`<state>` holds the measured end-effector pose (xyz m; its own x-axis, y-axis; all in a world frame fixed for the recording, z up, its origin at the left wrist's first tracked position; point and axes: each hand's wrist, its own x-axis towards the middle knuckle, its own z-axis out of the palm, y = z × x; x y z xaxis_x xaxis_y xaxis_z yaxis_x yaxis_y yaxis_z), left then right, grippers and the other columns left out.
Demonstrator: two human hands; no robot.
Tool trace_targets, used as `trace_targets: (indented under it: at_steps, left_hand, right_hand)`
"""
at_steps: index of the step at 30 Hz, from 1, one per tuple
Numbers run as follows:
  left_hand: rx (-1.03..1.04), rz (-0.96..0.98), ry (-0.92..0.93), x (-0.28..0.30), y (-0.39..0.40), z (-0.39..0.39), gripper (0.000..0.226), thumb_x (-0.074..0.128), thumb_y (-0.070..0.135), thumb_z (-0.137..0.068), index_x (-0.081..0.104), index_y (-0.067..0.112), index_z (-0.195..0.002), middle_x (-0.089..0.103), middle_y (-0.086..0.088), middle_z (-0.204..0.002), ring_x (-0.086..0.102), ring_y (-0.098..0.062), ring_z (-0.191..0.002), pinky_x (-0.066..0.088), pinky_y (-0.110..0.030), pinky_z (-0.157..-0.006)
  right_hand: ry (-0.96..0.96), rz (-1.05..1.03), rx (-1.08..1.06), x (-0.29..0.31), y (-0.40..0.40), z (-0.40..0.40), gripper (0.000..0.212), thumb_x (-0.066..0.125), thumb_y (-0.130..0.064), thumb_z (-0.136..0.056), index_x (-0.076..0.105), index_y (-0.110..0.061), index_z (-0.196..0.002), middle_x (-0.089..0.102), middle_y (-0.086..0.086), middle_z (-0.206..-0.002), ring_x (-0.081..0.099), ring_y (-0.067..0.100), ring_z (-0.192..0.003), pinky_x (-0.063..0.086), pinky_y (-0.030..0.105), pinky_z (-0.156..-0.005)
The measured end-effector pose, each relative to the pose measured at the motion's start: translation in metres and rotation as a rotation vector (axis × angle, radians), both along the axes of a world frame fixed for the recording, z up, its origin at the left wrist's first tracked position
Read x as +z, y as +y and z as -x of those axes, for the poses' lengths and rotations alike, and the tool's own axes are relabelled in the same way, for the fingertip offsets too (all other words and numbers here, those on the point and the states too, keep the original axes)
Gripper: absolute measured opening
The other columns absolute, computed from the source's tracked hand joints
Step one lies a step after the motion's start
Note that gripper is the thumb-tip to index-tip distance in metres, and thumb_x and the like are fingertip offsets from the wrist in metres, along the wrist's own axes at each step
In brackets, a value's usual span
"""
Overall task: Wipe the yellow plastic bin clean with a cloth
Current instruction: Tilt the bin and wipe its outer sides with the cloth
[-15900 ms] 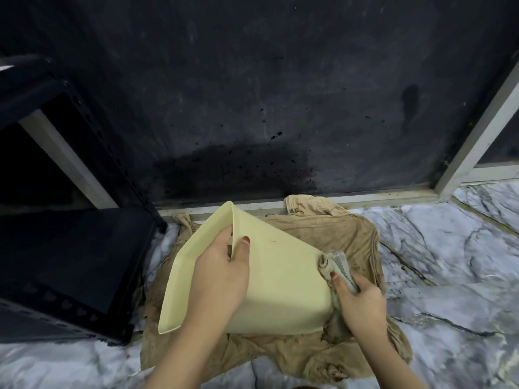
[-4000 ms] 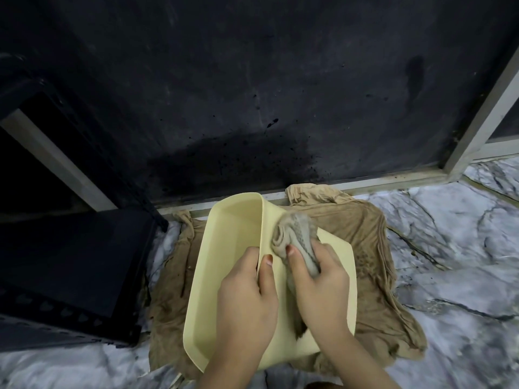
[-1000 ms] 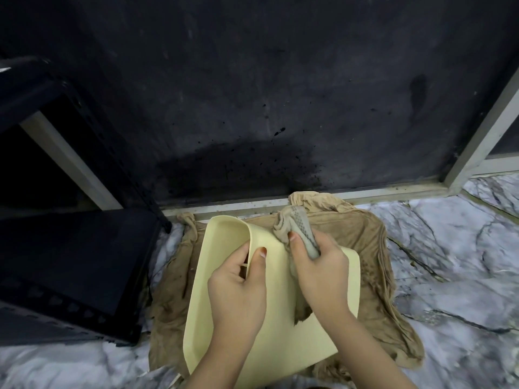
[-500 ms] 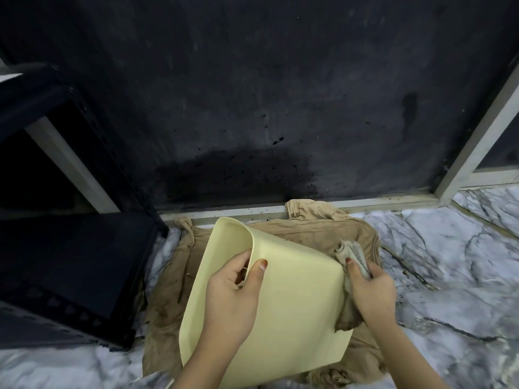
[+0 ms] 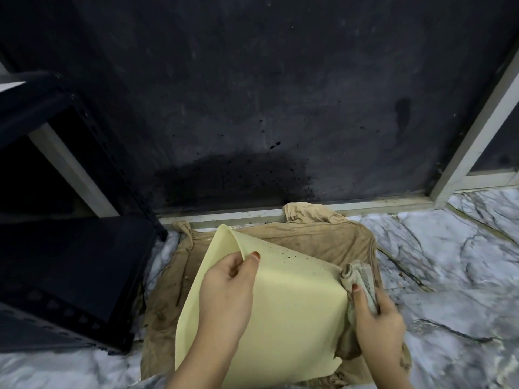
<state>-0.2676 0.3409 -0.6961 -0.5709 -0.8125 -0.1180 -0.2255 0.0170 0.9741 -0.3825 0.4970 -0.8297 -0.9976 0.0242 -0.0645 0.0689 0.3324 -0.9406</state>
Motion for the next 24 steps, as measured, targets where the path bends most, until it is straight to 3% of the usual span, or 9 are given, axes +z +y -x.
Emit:
trace_targets:
  at_steps: [3, 7, 10, 13, 15, 18, 21, 24]
  left_hand:
    - [0.041, 0.071, 0.021, -0.002, 0.001, -0.002, 0.043, 0.059, 0.021, -0.086, 0.036, -0.005, -0.06, 0.026, -0.008, -0.056, 0.023, -0.018, -0.053, 0.019, -0.03, -0.054]
    - [0.05, 0.114, 0.063, -0.009, -0.003, -0.002, 0.035, 0.06, 0.023, -0.084, 0.053, -0.009, -0.072, 0.039, -0.009, -0.058, 0.032, -0.019, -0.055, 0.027, -0.029, -0.055]
    - [0.078, 0.151, 0.046, -0.011, -0.003, 0.0, 0.033, 0.061, 0.019, -0.084, 0.053, -0.009, -0.069, 0.035, -0.006, -0.054, 0.029, -0.013, -0.05, 0.024, -0.024, -0.045]
    - [0.084, 0.208, 0.028, -0.01, 0.004, 0.002, 0.042, 0.061, 0.016, -0.083, 0.037, 0.007, -0.05, 0.027, 0.005, -0.043, 0.022, -0.009, -0.042, 0.017, -0.018, -0.038]
    - [0.069, 0.241, 0.027, -0.01, 0.005, 0.002, 0.043, 0.061, 0.016, -0.083, 0.035, 0.014, -0.048, 0.027, 0.005, -0.043, 0.023, -0.009, -0.043, 0.018, -0.018, -0.039]
    - [0.068, 0.254, 0.025, -0.011, 0.002, 0.001, 0.043, 0.061, 0.016, -0.083, 0.036, 0.013, -0.048, 0.026, 0.005, -0.044, 0.022, -0.009, -0.043, 0.018, -0.019, -0.039]
    - [0.08, 0.235, 0.042, -0.013, -0.003, -0.001, 0.038, 0.061, 0.015, -0.083, 0.042, -0.001, -0.054, 0.028, 0.003, -0.046, 0.023, -0.009, -0.044, 0.018, -0.019, -0.039]
    - [0.08, 0.233, 0.041, -0.015, -0.01, -0.004, 0.036, 0.06, 0.018, -0.084, 0.047, -0.008, -0.063, 0.031, -0.008, -0.053, 0.026, -0.013, -0.049, 0.022, -0.025, -0.046]
  right_hand:
    - [-0.006, 0.034, -0.026, -0.002, -0.001, -0.009, 0.039, 0.06, -0.043, -0.073, 0.068, -0.01, -0.093, 0.061, 0.013, -0.081, 0.056, 0.03, -0.089, 0.039, 0.034, -0.076]
    - [-0.012, 0.047, 0.008, 0.0, -0.008, -0.016, 0.036, 0.064, -0.041, -0.077, 0.069, -0.01, -0.095, 0.065, 0.013, -0.084, 0.059, 0.031, -0.09, 0.04, 0.033, -0.076]
    - [0.083, 0.058, 0.103, 0.015, -0.026, -0.029, 0.039, 0.06, -0.043, -0.07, 0.07, -0.01, -0.087, 0.064, 0.01, -0.077, 0.058, 0.027, -0.079, 0.038, 0.02, -0.065]
    - [0.181, 0.092, 0.221, 0.042, -0.046, -0.042, 0.021, 0.059, -0.035, -0.072, 0.069, -0.021, -0.083, 0.065, 0.002, -0.075, 0.057, 0.01, -0.071, 0.039, 0.005, -0.064]
    - [0.198, 0.076, 0.347, 0.058, -0.053, -0.043, 0.006, 0.061, -0.034, -0.079, 0.065, -0.029, -0.078, 0.065, -0.003, -0.074, 0.058, 0.006, -0.075, 0.042, 0.01, -0.063]
    - [0.166, 0.047, 0.435, 0.071, -0.055, -0.036, 0.007, 0.063, -0.029, -0.081, 0.066, -0.029, -0.075, 0.067, -0.002, -0.072, 0.059, 0.008, -0.072, 0.044, 0.02, -0.062]
    - [0.12, -0.008, 0.413, 0.068, -0.054, -0.026, 0.008, 0.063, -0.029, -0.082, 0.067, -0.027, -0.076, 0.067, -0.001, -0.069, 0.061, 0.012, -0.067, 0.046, 0.03, -0.06]
    - [0.061, -0.067, 0.35, 0.055, -0.047, -0.013, 0.014, 0.062, -0.03, -0.083, 0.06, -0.03, -0.07, 0.063, -0.004, -0.061, 0.059, 0.015, -0.062, 0.041, 0.03, -0.054]
